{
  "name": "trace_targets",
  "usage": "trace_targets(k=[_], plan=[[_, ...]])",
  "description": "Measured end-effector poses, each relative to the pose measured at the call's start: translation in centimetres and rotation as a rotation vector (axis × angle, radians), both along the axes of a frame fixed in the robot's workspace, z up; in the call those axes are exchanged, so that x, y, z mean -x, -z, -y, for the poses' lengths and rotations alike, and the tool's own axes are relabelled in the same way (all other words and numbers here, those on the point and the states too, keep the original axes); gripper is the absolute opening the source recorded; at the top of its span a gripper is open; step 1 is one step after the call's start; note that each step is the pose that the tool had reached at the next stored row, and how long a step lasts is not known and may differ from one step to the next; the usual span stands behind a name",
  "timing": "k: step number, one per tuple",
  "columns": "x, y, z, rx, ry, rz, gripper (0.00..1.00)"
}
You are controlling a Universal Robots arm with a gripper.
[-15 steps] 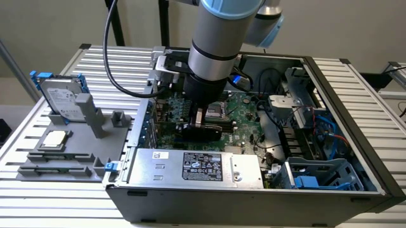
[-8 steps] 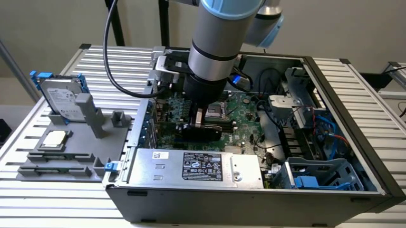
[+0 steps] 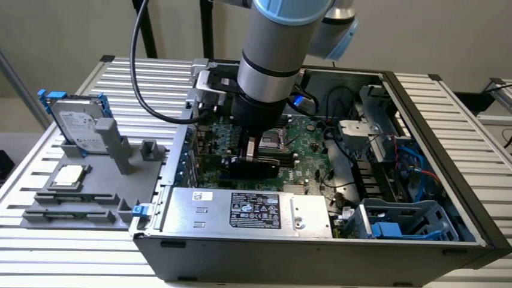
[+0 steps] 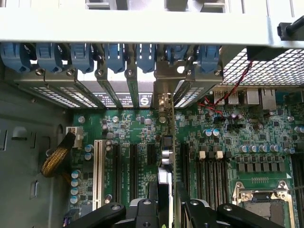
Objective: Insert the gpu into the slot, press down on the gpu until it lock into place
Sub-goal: 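Press down on the gpu until it lock into place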
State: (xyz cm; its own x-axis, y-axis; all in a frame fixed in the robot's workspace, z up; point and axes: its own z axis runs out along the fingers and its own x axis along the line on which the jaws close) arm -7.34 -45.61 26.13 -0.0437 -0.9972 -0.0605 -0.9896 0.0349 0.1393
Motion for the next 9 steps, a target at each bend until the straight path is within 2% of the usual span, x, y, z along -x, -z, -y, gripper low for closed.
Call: trace_targets(k=[9], plan=[[0.00, -0.17, 0.00, -0.0004, 0.000, -0.0057, 0.26]])
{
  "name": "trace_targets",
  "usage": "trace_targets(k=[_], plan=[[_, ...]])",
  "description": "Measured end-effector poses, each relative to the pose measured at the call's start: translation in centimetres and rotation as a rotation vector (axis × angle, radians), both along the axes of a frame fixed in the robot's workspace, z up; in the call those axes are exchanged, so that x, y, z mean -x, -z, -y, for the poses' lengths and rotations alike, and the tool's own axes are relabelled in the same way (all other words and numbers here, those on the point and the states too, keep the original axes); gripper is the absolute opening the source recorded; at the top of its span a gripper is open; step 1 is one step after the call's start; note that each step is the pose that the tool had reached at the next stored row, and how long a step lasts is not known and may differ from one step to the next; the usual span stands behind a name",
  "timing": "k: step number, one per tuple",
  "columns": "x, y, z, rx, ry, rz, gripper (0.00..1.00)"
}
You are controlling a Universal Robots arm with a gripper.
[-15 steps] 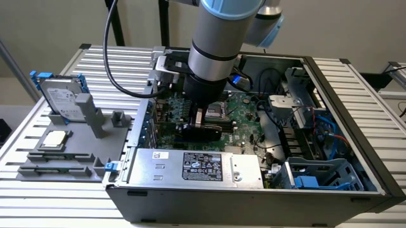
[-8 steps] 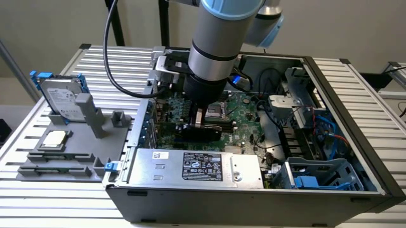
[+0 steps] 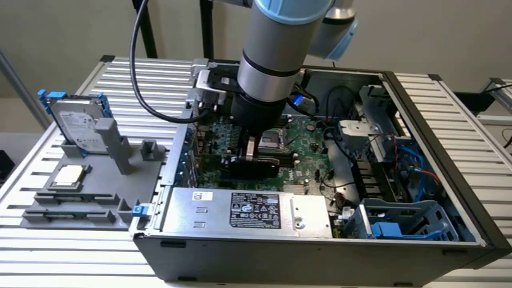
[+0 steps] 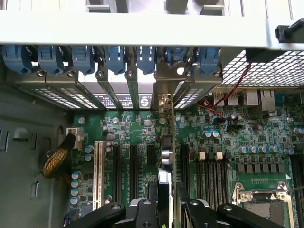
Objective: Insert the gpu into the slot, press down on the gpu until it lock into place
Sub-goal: 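Press down on the gpu until it lock into place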
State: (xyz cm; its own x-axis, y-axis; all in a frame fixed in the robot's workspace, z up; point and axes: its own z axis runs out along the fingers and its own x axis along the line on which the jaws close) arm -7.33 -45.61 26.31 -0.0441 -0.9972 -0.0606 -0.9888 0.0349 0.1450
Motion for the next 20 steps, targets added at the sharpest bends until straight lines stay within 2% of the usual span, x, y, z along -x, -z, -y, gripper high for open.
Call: trace_targets(k=[13, 20], plan=[[-0.09, 0.38, 0.01, -0.0003, 0.000, -0.0066, 0.26], [-0.39, 0.60, 0.01, -0.0018, 0.000, -0.0136, 0.26]])
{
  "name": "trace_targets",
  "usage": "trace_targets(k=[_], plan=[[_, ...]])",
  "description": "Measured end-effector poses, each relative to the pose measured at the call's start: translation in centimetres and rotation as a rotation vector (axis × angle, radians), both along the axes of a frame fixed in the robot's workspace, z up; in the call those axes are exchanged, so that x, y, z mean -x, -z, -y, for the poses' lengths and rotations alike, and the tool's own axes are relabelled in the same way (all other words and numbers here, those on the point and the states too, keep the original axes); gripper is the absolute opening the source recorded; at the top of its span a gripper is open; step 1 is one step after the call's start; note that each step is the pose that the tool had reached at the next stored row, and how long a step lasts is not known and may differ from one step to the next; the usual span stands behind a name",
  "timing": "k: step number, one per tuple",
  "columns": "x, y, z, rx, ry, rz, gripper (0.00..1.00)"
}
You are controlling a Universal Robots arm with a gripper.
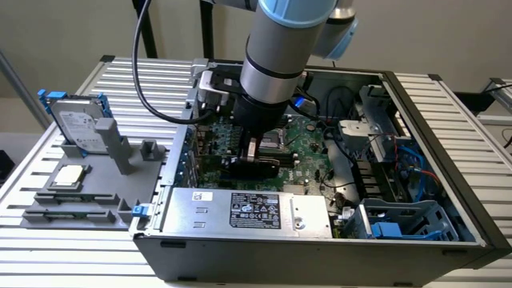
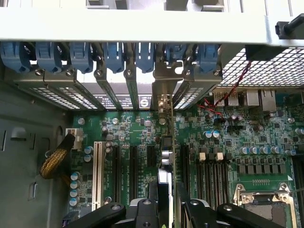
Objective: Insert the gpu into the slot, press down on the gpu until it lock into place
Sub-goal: 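Press down on the gpu until it lock into place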
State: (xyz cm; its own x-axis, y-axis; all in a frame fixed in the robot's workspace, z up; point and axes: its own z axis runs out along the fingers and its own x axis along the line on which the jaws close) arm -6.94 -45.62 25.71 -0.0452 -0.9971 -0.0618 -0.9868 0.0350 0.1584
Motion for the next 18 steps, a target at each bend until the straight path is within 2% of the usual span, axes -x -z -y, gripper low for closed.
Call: trace_targets(k=[7, 13, 18], plan=[[-0.21, 0.18, -0.01, -0.0007, 0.000, -0.0050, 0.26], [-0.21, 0.26, 0.00, -0.0001, 0.002, -0.0151, 0.26], [-0.21, 0.33, -0.01, -0.0001, 0.003, -0.0166, 0.26]])
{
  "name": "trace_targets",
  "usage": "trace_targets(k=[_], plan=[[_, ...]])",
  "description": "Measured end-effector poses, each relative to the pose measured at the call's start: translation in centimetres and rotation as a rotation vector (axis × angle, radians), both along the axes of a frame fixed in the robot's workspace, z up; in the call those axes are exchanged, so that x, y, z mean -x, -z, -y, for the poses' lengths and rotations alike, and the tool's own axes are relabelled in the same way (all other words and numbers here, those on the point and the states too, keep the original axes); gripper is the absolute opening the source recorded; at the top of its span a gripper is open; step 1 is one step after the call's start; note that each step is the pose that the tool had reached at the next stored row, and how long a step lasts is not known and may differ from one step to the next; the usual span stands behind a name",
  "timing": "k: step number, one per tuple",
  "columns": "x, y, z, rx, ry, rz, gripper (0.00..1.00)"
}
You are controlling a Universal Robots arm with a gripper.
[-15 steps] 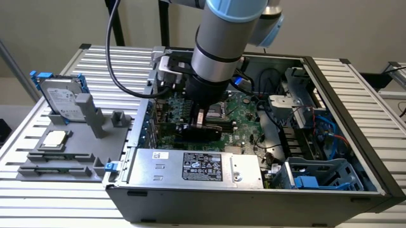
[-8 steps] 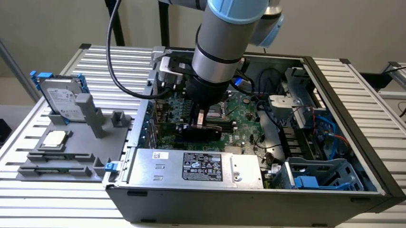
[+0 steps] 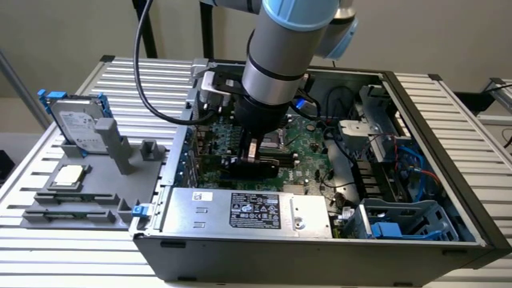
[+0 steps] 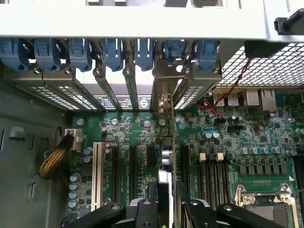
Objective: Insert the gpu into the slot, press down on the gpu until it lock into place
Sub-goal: 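Press down on the gpu until it lock into place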
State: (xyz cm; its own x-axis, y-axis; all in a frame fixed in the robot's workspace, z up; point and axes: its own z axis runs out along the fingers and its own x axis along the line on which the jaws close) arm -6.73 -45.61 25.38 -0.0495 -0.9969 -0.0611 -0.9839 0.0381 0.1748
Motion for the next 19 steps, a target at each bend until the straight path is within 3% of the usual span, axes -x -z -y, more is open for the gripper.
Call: trace_targets(k=[12, 14, 19], plan=[[-0.22, 0.10, 0.00, -0.0004, 0.000, -0.0020, 0.26], [-0.29, 0.11, 0.00, -0.0004, 0.000, -0.0066, 0.26], [-0.53, 0.11, 0.00, -0.0006, 0.000, -0.0311, 0.26]])
